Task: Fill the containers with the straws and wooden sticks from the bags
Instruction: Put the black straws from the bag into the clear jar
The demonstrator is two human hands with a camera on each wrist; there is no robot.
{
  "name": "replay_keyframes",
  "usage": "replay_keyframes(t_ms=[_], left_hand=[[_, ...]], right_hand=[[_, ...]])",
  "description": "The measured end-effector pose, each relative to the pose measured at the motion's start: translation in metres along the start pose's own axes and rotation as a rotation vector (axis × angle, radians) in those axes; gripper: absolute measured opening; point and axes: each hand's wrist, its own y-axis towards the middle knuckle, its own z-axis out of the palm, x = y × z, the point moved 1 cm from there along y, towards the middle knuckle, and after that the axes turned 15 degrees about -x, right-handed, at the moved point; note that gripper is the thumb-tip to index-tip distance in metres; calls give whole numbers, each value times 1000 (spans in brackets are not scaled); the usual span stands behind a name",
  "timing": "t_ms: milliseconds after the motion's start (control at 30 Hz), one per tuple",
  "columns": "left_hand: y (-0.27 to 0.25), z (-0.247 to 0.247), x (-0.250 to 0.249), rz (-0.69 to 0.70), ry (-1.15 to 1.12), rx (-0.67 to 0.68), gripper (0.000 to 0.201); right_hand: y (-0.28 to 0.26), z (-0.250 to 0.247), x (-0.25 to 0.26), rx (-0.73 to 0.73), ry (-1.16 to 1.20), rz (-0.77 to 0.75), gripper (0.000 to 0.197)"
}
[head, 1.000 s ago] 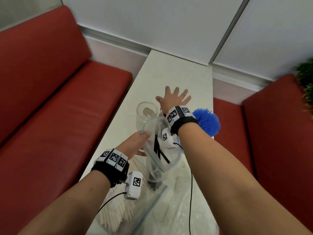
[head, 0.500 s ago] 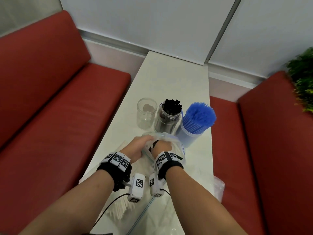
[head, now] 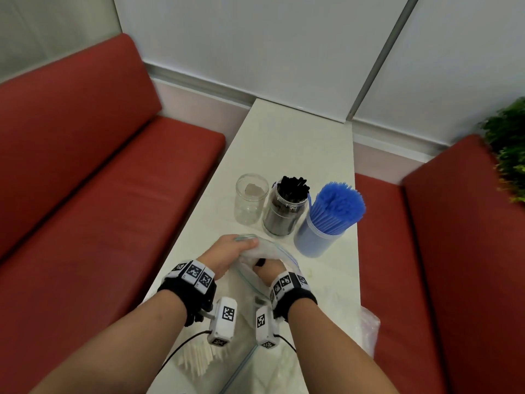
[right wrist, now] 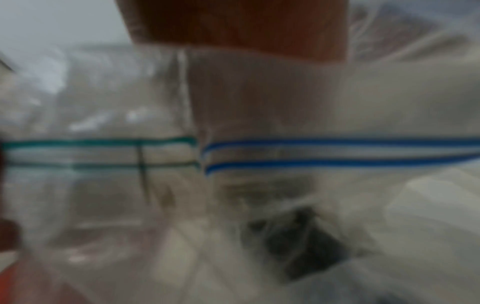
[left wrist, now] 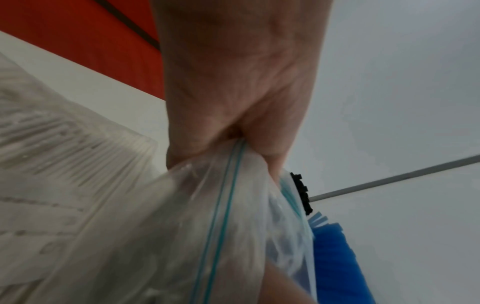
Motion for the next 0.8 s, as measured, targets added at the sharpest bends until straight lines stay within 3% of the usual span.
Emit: replay_keyframes(t_ms=[67,133,267,333,400,500,567,600,700,800], left_hand=[[4,5,-2,68,40,-173,28],[5,14,-6,103,126,-290,30],[2,27,-14,185,282,-431,39],[-3,34,-19,214,286,-434,41],[-10,42,-23,207,236,-308,44],[-30,55,-29,198,228,122,61],[-37,59,-33,259,250,341,53],[-39,59,-35,287,261,343,45],[-32,56,-40,366,338,54,35],[-20,52,-36,398,483,-177,26]], right_hand=[[-4,-4,7,-108,-31,-115,41],[-10,-9,14,-151,12,-113,35],[-23,-16,10,-205,151,-103,34],[-27,-20,2,-300,154,-122,36],[-30,-28,-5,-451,115,-158,41],[-33,-34,-14,-427,206,-45,36],[-31,-35,-20,-430,379,27,33],[-32,-35,-21,-449,419,30,33],[-36,-37,-14,-401,474,-53,30],[-46,-38,-10,-279,332,-124,23]])
